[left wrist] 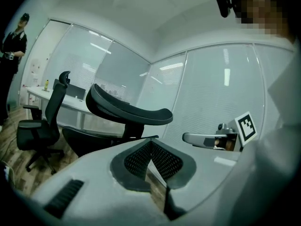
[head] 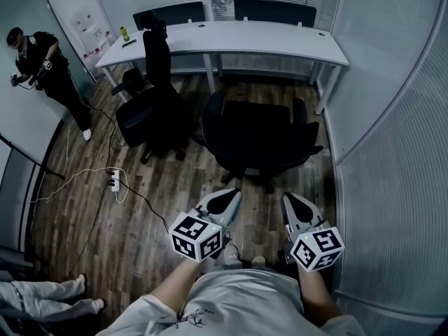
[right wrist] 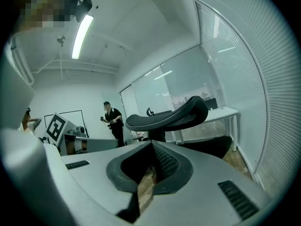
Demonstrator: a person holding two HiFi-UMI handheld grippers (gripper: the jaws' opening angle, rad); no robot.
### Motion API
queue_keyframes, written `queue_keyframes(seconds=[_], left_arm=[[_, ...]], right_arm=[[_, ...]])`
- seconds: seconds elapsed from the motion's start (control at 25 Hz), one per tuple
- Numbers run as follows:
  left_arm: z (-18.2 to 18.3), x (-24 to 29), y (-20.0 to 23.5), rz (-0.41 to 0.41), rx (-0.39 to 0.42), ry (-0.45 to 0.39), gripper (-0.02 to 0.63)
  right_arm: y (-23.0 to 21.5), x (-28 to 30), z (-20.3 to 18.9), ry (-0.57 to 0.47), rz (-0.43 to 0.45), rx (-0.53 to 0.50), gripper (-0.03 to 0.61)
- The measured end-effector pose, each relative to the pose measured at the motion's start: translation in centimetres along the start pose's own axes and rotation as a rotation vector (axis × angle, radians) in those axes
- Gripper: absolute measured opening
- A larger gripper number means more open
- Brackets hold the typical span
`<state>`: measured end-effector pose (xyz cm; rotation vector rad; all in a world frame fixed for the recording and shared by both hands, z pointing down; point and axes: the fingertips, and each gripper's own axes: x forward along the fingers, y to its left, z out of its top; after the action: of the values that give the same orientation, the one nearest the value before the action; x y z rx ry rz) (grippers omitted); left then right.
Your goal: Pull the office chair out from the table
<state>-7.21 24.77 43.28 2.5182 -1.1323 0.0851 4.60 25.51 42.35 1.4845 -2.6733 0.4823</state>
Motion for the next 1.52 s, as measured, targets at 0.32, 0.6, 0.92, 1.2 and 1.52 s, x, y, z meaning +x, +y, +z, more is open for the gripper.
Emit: queue_keyframes(seconds=[0.32,0.6,0.92,1.2,1.52], left_arm=[[-0.6,-0.5,-0.2,0.045,0.028,0.009,0.011],[-0.1,-0.4,-0.4,0.054,0.037,0.005,0.011],[-0.6,-0.4,-0.8,0.047,0.043,0.025,0.011],[-0.8,-0.2,-1.2,0.047,0.06,0.036,0.011],[-1.0,-0.4,-1.2,0.046,0.054,0.04,0.011]], right_arm=[[0.2,0.0,-0.8,0.023,0.036,0.004,0.008],[0.3,0.2,-0.5,0.022,0.053,-0.003,0.008],[0.3,-0.1,-1.0,0.039,0.056,-0.018,0.008],[0.4,-0.1,-1.2,0.047,0.068,-0.014,0.008],[0.6,-0.1,-1.2,0.05,0.073,-0.019,0.008]])
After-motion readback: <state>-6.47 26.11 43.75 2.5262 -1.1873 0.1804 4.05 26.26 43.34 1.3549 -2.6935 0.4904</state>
